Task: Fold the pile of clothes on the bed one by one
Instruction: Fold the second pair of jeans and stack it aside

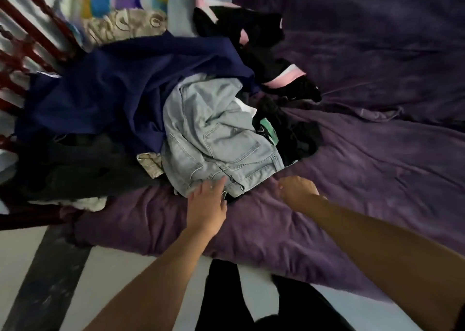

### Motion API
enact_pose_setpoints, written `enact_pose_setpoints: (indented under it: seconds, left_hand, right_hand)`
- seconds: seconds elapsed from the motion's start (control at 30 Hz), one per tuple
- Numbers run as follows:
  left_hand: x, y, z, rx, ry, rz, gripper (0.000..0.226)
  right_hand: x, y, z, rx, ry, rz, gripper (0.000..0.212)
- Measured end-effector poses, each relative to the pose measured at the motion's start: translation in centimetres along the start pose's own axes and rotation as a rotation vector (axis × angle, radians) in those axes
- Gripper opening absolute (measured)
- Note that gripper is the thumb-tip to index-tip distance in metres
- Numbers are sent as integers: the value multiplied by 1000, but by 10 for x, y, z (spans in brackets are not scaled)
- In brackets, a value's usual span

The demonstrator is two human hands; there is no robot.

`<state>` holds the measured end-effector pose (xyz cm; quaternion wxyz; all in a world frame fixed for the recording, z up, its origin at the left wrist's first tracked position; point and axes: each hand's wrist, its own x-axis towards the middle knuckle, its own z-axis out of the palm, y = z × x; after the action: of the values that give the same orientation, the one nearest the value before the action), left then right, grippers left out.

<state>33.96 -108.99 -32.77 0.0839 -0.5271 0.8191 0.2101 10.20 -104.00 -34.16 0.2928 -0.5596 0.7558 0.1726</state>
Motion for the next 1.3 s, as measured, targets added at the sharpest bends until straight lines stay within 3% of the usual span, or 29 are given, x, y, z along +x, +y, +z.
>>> enact_pose_setpoints:
  seconds: [0.1, 0.2, 0.27, 0.43, 0.53, 0.67, 0.83, 0.97, 1.1, 1.23, 1.3]
  left_hand:
    - [38, -7, 27, 28, -50, 48, 74]
    - [67, -21, 54, 71, -146, -70, 79]
    - [79, -33, 69, 86, -170, -118, 79]
    - [95, -56, 84, 2, -97, -34, 72]
    - [93, -68, 71, -61, -129, 48, 77]
    - [82, -71, 42, -71, -220, 107, 85]
    - [50, -75, 1, -7, -272, 75, 49]
    - [23, -75, -44, 97, -239, 72, 30]
    - [0, -82, -114, 101, -100, 158, 19]
    - [-26, -83, -199, -98, 113, 269, 20]
    - [-34, -81, -242, -195, 172, 313, 26]
  right_hand:
    - [42, -16, 14, -57, 30, 7, 33]
    - [81, -28, 36, -68, 103, -17, 58]
    - [98, -32, 52, -68, 137, 4, 64]
    - [121, -34, 70, 78, 286, 84, 29]
    - [112, -36, 56, 229, 291, 174, 22]
    - [70, -38, 33, 426, 361, 294, 19]
    - [-4, -43, -3, 772, 336, 301, 20]
    - [-68, -40, -46, 849, 382, 230, 17]
    - [-130, -35, -82, 753, 443, 160, 19]
    - [-176, -37, -115, 667, 678, 219, 27]
    - [-192, -40, -133, 666, 784, 245, 19]
